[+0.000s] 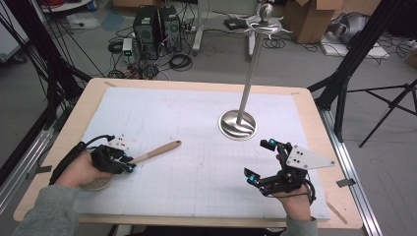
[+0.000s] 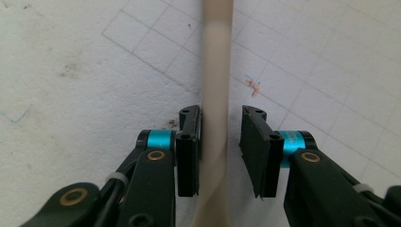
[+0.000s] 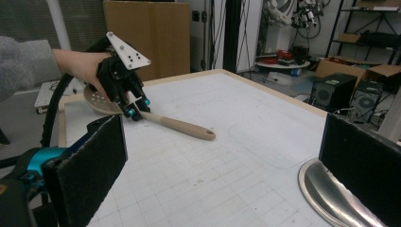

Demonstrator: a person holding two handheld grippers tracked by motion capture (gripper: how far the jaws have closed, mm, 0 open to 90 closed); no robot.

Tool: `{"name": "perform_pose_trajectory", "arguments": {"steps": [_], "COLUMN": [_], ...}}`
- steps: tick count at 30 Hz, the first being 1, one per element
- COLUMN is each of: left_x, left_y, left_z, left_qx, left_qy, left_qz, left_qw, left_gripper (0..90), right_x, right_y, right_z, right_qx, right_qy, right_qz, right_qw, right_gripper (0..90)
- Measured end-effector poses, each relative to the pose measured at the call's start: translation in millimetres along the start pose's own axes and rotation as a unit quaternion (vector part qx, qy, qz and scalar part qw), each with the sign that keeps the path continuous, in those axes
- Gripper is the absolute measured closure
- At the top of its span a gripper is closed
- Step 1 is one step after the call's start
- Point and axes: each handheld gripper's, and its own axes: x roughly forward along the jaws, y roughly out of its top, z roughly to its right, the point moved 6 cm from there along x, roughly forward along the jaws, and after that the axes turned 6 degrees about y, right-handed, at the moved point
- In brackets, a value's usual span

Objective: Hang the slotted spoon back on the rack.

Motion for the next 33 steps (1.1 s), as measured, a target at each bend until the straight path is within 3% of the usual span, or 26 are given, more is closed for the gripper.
{"name": "perform_pose_trajectory", "arguments": {"steps": [10,14,18,22,23,33], "left_x": [1.3,1.0,0.8,0.5,0.4,-10.8], "left_y": [2.7,2.9,3.4,3.5,3.6,12.1], "left_z": [0.9,2.5,3.3,3.5,3.2,4.5], "left_qx": [-0.007,0.007,0.007,-0.003,-0.018,-0.025], "left_qy": [0.002,0.006,0.011,0.012,0.005,0.005], "left_qz": [-0.004,-0.004,-0.005,-0.002,-0.005,0.025], "left_qw": [1.0000,1.0000,0.9999,0.9999,0.9998,0.9994], "left_gripper": [75.9,76.9,77.5,77.5,77.5,77.6], "right_x": [2.3,1.9,1.6,1.8,1.7,0.4], "right_y": [0.4,0.4,0.1,-0.1,-0.1,-0.2], "right_z": [-1.0,-1.3,-1.4,-0.7,-0.4,-0.2], "right_qx": [-0.007,-0.004,-0.001,-0.003,-0.004,-0.003], "right_qy": [0.004,0.004,0.004,0.004,0.004,0.004], "right_qz": [-0.002,-0.002,-0.004,-0.004,-0.004,-0.002], "right_qw": [1.0000,1.0000,1.0000,1.0000,1.0000,1.0000], "right_gripper": [0.7,0.7,0.7,0.7,0.7,0.7]}}
